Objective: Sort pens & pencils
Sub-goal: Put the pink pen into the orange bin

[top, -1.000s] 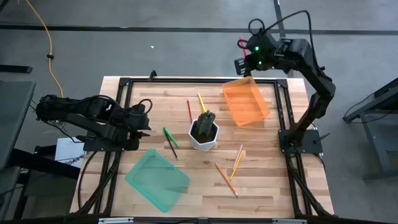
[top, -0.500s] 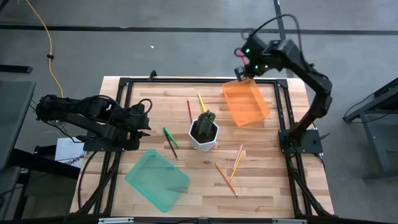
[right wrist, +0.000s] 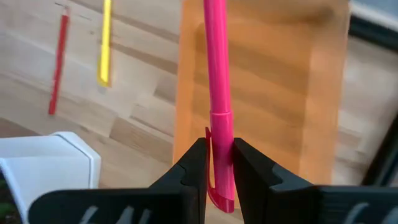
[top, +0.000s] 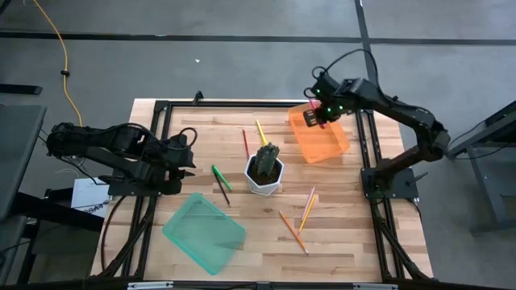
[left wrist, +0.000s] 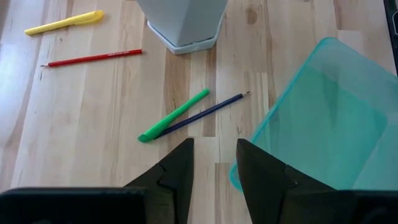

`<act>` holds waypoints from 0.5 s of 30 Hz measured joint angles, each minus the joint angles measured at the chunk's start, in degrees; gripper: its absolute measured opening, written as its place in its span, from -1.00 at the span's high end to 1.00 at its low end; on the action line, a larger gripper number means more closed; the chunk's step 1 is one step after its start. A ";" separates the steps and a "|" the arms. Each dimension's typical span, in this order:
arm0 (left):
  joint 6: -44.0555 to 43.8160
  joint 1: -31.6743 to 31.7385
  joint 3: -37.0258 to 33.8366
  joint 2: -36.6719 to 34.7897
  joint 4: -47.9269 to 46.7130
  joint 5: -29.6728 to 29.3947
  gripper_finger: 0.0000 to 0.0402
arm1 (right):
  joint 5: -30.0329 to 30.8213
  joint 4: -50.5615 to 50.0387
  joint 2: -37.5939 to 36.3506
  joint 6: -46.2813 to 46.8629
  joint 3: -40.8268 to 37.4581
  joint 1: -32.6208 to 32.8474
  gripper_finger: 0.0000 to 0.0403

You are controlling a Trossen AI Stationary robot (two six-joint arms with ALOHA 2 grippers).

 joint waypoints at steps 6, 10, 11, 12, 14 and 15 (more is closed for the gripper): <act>-0.54 -0.02 0.00 0.00 0.02 0.02 0.46 | -4.33 6.63 -3.65 0.83 -10.07 -2.31 0.77; -1.65 -0.01 0.00 0.02 0.04 0.01 0.46 | -6.24 10.04 -4.25 0.50 -14.45 -3.97 0.77; -1.81 0.00 0.00 0.00 0.04 0.02 0.46 | -6.79 10.95 -4.25 0.09 -15.32 -4.40 0.77; -2.10 0.00 0.00 0.02 0.04 0.02 0.46 | -7.30 11.94 -4.25 -0.29 -16.19 -4.85 0.77; -2.96 -0.02 0.00 0.02 0.04 0.02 0.46 | -8.32 14.07 -4.25 -0.76 -17.98 -5.85 0.77; -3.26 -0.01 0.00 0.02 0.06 0.02 0.46 | -9.16 15.24 -4.25 -0.80 -18.86 -6.59 0.77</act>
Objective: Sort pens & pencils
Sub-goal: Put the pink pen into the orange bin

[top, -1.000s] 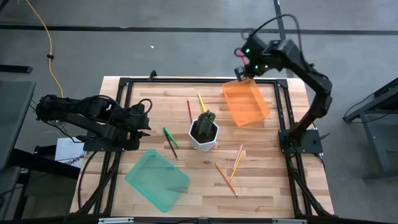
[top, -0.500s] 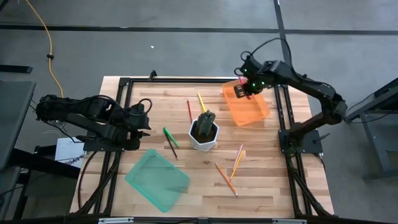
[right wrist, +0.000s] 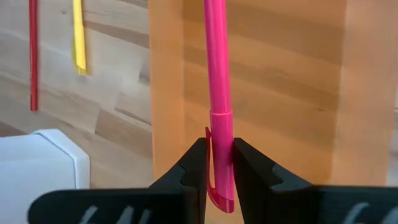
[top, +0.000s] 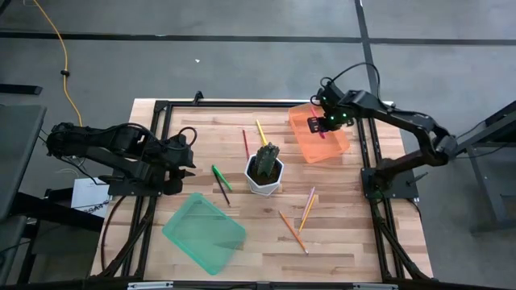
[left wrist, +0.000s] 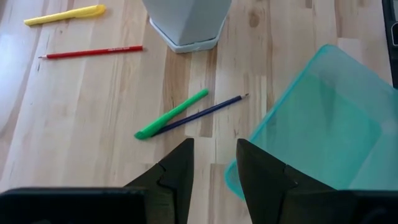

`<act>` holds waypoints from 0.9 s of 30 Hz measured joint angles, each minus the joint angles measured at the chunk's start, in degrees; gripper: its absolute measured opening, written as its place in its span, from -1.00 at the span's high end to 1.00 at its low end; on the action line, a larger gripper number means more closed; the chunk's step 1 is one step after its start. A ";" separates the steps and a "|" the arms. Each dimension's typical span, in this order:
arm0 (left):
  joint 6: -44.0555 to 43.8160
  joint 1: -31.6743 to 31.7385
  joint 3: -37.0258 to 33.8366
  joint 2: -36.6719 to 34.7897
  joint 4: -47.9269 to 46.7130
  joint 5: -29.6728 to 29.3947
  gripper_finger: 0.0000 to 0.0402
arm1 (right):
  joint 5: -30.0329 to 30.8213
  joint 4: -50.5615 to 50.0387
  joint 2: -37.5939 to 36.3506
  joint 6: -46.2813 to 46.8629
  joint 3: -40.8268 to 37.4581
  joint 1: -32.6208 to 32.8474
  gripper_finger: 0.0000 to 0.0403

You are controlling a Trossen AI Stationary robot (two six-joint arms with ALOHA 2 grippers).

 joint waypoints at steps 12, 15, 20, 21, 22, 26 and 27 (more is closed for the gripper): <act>-3.81 0.01 0.00 0.00 0.04 0.01 0.46 | -4.42 8.46 0.00 -3.22 -7.73 -6.60 0.77; -4.59 -0.01 0.00 0.00 0.10 -0.06 0.46 | -5.77 10.24 0.00 -3.53 -8.79 -7.81 0.77; -5.90 0.01 0.00 0.00 0.13 -0.28 0.46 | -8.20 11.10 0.37 -4.86 -9.16 -8.79 0.77; -5.95 0.00 0.00 0.01 0.11 -0.28 0.46 | -8.43 11.15 0.41 -5.00 -9.16 -8.79 0.77; -6.04 0.01 0.00 0.00 0.11 -0.28 0.46 | -8.46 11.42 0.57 -5.05 -9.14 -8.79 0.77; -6.82 0.01 0.00 0.02 0.15 -0.35 0.46 | -8.57 11.74 0.74 -5.38 -9.12 -8.76 0.74; -6.83 0.00 0.00 0.02 0.15 -0.37 0.46 | -8.55 11.73 0.74 -5.56 -9.12 -8.76 0.73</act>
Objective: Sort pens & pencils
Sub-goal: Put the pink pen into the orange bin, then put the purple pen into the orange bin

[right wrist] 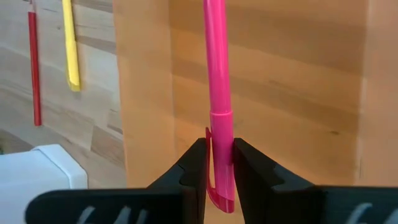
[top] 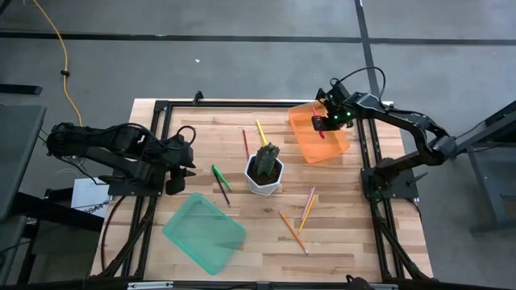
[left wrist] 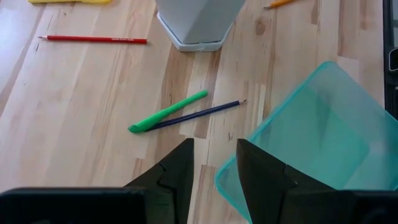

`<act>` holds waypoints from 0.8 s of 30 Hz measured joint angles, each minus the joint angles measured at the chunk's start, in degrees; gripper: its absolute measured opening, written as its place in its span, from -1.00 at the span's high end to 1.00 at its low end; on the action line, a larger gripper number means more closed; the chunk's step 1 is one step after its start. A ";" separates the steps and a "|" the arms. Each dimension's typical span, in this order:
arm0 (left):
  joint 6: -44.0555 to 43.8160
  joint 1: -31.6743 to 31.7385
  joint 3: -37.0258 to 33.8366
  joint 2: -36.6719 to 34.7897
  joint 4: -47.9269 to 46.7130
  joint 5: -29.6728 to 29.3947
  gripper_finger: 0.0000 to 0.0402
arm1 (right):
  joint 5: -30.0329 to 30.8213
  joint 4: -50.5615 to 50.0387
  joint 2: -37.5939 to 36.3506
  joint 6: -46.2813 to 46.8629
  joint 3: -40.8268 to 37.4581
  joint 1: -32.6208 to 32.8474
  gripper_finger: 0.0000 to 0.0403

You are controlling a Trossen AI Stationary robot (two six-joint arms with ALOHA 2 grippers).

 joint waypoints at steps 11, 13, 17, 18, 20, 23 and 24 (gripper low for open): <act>-0.46 0.01 0.00 0.00 0.28 -0.09 0.46 | 0.00 -0.17 0.00 -1.21 0.00 0.00 0.47; -0.46 -0.01 0.00 0.00 0.28 -0.09 0.46 | 0.02 -0.17 0.00 -1.21 0.00 0.00 0.45; -0.46 0.01 0.00 0.00 0.29 -0.08 0.46 | 0.00 -0.17 0.00 -1.21 0.01 0.01 0.44; -0.46 0.00 0.00 0.00 0.31 -0.09 0.46 | -0.06 -0.17 0.00 -1.21 0.02 0.07 0.44; -0.43 -0.01 0.00 0.00 0.31 -0.12 0.46 | -0.75 -0.17 0.00 -1.21 0.02 0.46 0.44; -0.37 0.00 0.00 0.00 0.31 -0.71 0.46 | -2.82 -0.19 -0.25 -1.86 0.02 1.58 0.44; -0.37 0.00 0.00 0.00 0.31 -0.76 0.46 | -3.39 -0.17 -0.73 -2.13 0.02 2.10 0.44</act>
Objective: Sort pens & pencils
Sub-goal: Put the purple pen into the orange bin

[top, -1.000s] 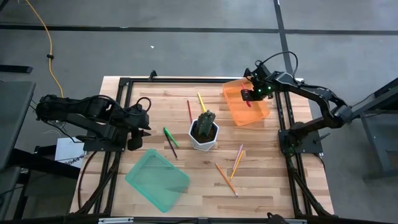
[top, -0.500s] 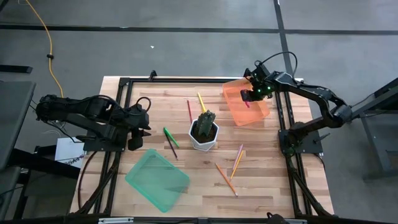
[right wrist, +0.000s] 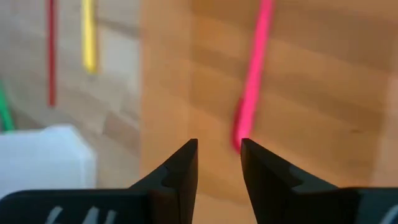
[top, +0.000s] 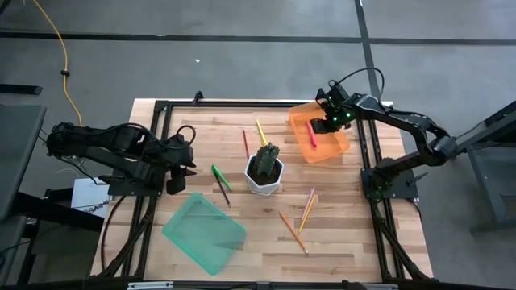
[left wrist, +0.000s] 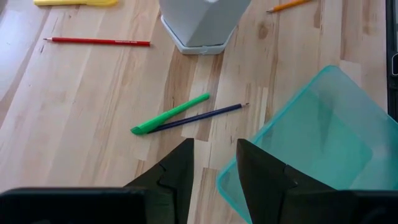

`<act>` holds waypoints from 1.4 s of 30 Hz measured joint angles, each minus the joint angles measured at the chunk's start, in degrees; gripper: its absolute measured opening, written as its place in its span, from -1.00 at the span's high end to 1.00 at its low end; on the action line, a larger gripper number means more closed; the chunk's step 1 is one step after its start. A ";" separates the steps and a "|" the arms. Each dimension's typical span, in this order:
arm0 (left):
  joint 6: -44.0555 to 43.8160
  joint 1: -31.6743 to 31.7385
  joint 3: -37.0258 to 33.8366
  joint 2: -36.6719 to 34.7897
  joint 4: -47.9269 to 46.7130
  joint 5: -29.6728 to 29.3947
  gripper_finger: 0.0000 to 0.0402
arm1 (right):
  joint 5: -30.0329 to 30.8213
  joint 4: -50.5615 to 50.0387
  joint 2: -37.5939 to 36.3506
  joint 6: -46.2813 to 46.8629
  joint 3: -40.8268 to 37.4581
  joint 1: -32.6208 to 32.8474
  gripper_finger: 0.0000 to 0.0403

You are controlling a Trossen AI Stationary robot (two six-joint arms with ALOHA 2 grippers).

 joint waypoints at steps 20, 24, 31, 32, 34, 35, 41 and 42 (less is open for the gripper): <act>4.91 0.01 -0.02 0.00 1.66 0.02 0.46 | 0.12 15.87 -29.92 14.43 0.07 13.48 0.44; 5.83 -0.01 -0.02 0.00 1.73 0.02 0.46 | 1.66 21.27 -31.07 14.67 0.07 20.31 0.44; 5.99 0.01 -0.02 0.00 1.73 1.03 0.46 | 2.97 24.38 -30.82 14.71 0.07 30.62 0.44; 5.97 0.01 -0.02 0.00 1.73 1.43 0.46 | 3.81 23.83 -30.81 14.71 0.07 32.18 0.44; 5.84 -0.01 -0.02 0.00 1.73 1.99 0.46 | 5.73 22.44 -30.80 14.85 0.07 35.45 0.44; 5.83 -0.01 -0.02 0.00 1.73 2.22 0.46 | 6.82 21.53 -30.65 15.08 0.07 37.01 0.44; 5.79 0.01 -0.02 0.00 1.75 2.44 0.46 | 12.03 16.45 -28.15 17.97 0.07 46.34 0.44; 5.79 0.01 -0.02 0.00 1.75 2.43 0.46 | 12.60 16.10 -27.56 18.36 0.07 47.77 0.44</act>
